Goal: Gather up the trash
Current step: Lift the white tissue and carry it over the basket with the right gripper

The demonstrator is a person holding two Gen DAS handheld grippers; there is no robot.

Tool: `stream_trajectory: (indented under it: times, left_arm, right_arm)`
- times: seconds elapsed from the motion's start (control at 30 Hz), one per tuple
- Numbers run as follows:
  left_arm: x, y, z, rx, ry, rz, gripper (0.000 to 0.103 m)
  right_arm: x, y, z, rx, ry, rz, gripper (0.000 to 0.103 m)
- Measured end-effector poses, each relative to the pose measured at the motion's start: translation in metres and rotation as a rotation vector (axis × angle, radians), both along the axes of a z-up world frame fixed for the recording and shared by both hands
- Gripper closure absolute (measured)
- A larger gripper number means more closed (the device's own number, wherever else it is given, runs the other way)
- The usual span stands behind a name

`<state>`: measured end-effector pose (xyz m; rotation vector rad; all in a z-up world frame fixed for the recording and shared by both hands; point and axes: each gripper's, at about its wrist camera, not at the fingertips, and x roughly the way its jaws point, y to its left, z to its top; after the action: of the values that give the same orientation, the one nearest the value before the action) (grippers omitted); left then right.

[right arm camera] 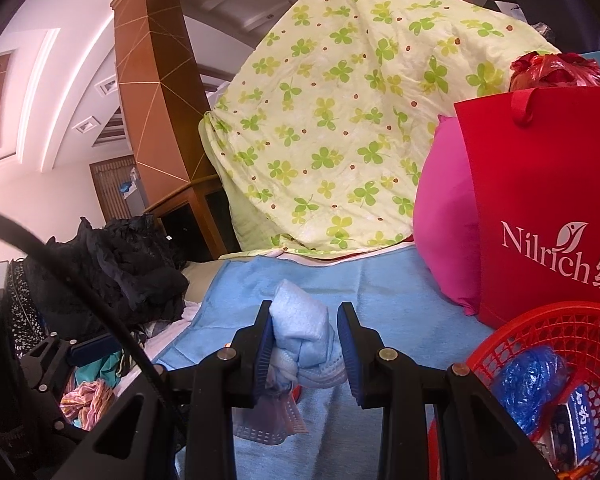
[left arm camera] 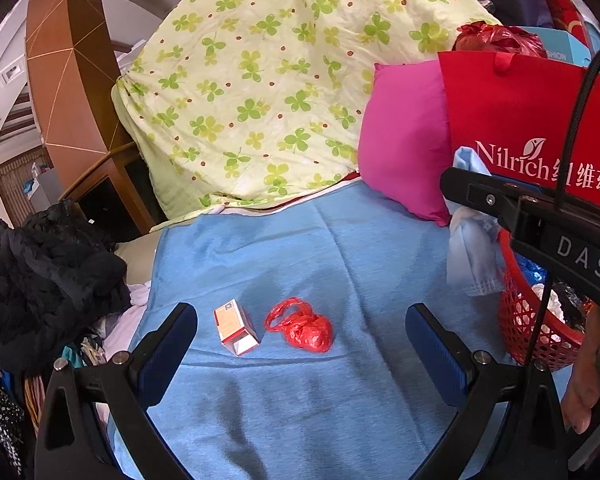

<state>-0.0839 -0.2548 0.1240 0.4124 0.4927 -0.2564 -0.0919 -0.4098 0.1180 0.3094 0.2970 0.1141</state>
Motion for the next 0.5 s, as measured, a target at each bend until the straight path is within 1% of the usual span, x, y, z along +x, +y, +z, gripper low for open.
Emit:
stream_trajectory:
  times: [0.5]
  left_arm:
    - [-0.006, -0.016, 0.000, 0.014, 0.000, -0.038, 0.000]
  right_arm:
    - [-0.009, -0.014, -0.001, 0.028, -0.006, -0.038, 0.069]
